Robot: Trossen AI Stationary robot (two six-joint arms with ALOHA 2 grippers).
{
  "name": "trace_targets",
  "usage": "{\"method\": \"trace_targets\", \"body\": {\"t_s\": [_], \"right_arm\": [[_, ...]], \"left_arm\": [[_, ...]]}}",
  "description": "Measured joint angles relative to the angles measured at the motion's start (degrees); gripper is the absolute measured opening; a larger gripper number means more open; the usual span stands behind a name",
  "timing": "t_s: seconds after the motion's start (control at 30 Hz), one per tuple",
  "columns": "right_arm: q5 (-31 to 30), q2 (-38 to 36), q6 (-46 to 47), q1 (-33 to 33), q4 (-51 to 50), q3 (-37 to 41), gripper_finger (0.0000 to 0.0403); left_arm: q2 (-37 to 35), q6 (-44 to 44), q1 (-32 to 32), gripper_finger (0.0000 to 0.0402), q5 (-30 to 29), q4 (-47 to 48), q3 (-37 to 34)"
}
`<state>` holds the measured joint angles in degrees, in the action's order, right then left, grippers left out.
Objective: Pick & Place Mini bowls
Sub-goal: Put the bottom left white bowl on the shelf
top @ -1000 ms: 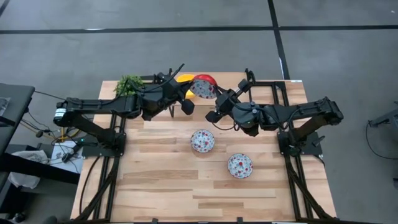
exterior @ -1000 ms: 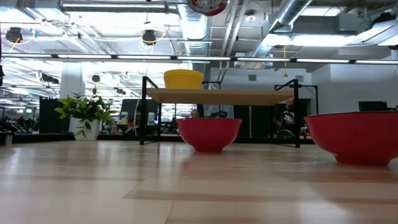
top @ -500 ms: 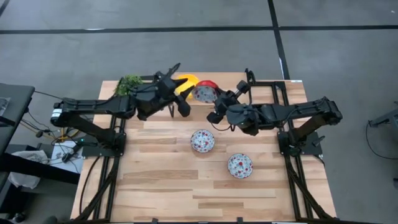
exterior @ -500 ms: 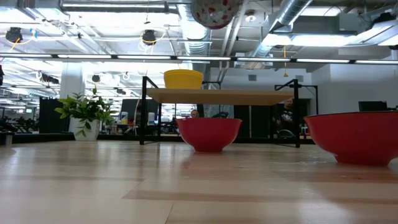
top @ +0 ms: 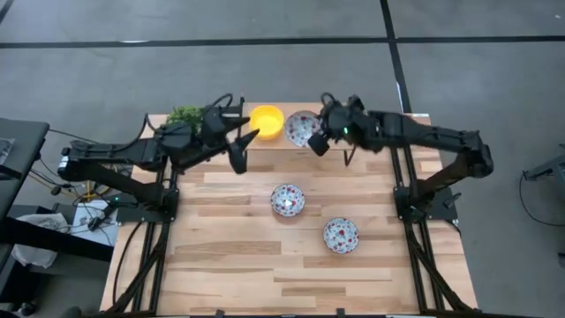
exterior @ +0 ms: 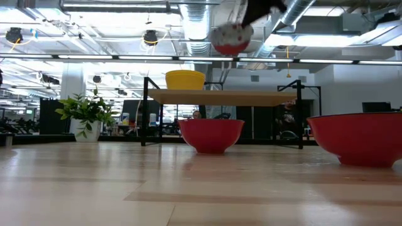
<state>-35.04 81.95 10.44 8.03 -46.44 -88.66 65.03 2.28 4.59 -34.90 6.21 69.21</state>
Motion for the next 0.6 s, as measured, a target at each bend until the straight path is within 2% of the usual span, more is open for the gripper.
{"method": "trace_targets", "body": {"t_s": [0.13,0.37,0.6], "right_arm": [[13.6,0.1,1.2,8.7,-4.3,0.0,0.0],[36.2,0.3,1.2,22.3,-3.6,-0.1,0.0],[51.8,0.3,0.1,32.0,-3.8,-0.1,0.0]], "left_arm": [[-1.8,-1.2,3.0,0.0191,-0.1,0.2,-4.5],[-4.6,-1.3,7.8,0.0187,-0.1,0.2,-10.7],[-7.0,-2.6,10.9,0.0186,-0.1,-0.2,-13.9]]}}
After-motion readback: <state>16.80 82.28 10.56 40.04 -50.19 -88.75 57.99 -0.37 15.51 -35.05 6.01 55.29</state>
